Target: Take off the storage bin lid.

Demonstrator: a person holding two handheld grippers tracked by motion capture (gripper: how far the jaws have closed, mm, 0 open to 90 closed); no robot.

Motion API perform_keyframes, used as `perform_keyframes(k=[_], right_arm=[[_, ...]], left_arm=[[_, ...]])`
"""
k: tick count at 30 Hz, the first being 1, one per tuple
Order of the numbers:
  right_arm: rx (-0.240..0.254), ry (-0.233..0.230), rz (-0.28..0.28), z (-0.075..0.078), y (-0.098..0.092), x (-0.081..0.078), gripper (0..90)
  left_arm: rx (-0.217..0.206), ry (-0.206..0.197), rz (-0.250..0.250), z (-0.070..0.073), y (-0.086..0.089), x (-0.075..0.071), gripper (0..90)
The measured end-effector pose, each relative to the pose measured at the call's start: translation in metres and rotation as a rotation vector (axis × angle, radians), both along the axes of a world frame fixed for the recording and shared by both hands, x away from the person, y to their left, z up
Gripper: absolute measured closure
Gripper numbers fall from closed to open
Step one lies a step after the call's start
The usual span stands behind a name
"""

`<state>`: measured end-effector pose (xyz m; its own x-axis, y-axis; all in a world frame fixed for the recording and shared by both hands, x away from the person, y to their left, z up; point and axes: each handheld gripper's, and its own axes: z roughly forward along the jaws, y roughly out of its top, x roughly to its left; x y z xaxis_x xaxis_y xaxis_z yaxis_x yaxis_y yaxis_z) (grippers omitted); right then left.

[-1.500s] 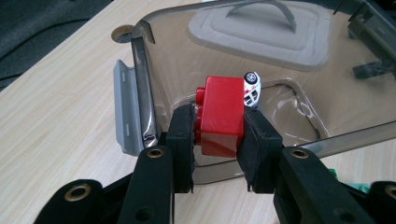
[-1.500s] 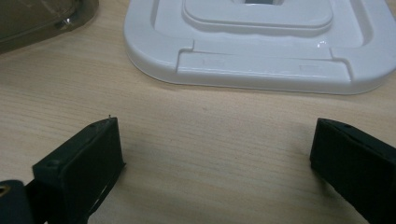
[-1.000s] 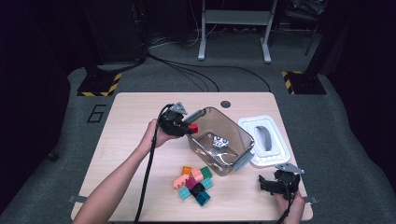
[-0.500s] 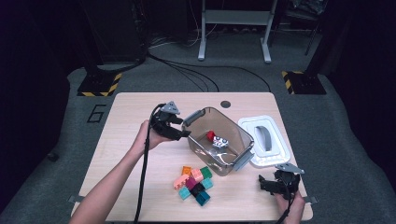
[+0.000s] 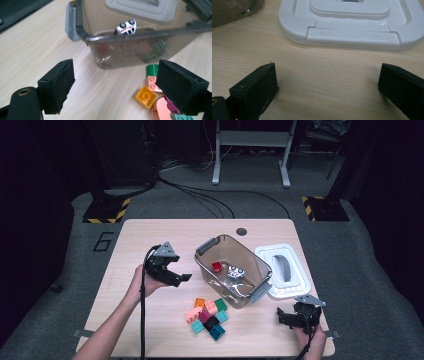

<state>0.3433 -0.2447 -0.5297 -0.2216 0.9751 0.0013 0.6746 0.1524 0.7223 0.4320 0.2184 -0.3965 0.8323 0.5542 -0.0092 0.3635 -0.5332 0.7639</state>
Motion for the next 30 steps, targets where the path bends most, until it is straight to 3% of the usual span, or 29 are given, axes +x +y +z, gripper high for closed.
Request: perform_keyframes(k=[4,7,12,15,18,22,27,30], right_arm=[[0.000,0.000,-0.001,0.000,0.000,0.000,1.5],[0.000,0.000,0.000,0.000,0.000,0.000,1.5],[0.000,0.000,-0.001,0.000,0.000,0.000,1.5],[0.000,0.000,-0.001,0.000,0.000,0.000,1.5],[0.000,0.000,-0.001,0.000,0.000,0.000,1.5],[0.000,-0.001,-0.003,0.000,0.000,0.000,1.5],[0.000,0.000,-0.006,0.000,0.000,0.000,1.4],[0.000,0.000,-0.006,0.000,0.000,0.000,1.5]], left_arm=[[-0.010,0.037,0.002,-0.021,0.004,-0.012,14.6],[0.015,0.071,-0.007,-0.038,0.004,-0.023,14.4],[0.016,0.135,-0.021,-0.065,-0.001,-0.037,12.2],[0.020,0.147,-0.054,-0.077,-0.003,-0.047,18.2],[0.034,0.156,-0.094,-0.083,-0.005,-0.054,25.0],[0.041,0.159,-0.105,-0.090,-0.008,-0.058,36.7],[0.042,0.176,-0.131,-0.093,-0.016,-0.061,44.4],[0.088,0.171,-0.140,-0.094,-0.020,-0.062,50.9]])
